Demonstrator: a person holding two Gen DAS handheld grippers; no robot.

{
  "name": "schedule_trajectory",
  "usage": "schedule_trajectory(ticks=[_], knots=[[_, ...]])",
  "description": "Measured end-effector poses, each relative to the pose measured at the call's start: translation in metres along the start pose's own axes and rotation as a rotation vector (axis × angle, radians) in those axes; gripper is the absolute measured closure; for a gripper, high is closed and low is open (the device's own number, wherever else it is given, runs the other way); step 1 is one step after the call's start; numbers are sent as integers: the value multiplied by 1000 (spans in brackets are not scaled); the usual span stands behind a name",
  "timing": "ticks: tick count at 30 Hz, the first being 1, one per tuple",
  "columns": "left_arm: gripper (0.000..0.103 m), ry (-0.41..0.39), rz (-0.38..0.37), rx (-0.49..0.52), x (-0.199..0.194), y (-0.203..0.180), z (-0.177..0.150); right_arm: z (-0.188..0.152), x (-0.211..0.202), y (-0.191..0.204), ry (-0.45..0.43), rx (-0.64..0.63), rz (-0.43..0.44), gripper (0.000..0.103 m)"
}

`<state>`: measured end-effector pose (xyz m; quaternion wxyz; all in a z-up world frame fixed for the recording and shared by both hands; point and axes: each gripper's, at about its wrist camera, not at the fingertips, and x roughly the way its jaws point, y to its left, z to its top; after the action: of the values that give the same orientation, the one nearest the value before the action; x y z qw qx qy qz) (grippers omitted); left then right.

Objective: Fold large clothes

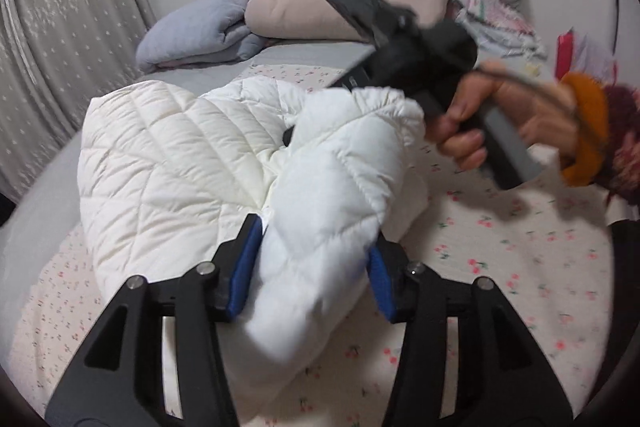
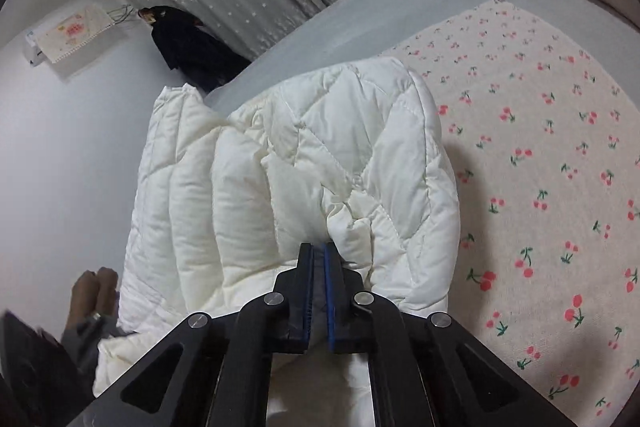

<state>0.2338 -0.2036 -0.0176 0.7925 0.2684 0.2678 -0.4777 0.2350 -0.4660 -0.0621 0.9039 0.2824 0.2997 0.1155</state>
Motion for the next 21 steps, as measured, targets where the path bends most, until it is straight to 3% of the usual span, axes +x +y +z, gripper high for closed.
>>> schedule_trajectory(ticks=[6, 8, 11, 14, 17, 21], knots=[[45, -133, -130, -180, -47, 46, 12, -7, -9, 3, 10, -54, -34, 99], [43, -167, -94, -233, -49, 68, 19, -9, -17, 14, 15, -79, -57, 97], [43, -97, -5, -279, -15, 98, 36, -6, -25, 30, 21, -127, -114, 93], [49, -22, 40, -353, 21, 122, 42, -2, -42, 46, -23, -181, -185, 78], [50, -7, 74, -362, 40, 127, 44, -2, -71, 70, -109, -234, -145, 71], [50, 21, 116, -364, 54, 125, 43, -11, -91, 117, -136, -359, -71, 68]])
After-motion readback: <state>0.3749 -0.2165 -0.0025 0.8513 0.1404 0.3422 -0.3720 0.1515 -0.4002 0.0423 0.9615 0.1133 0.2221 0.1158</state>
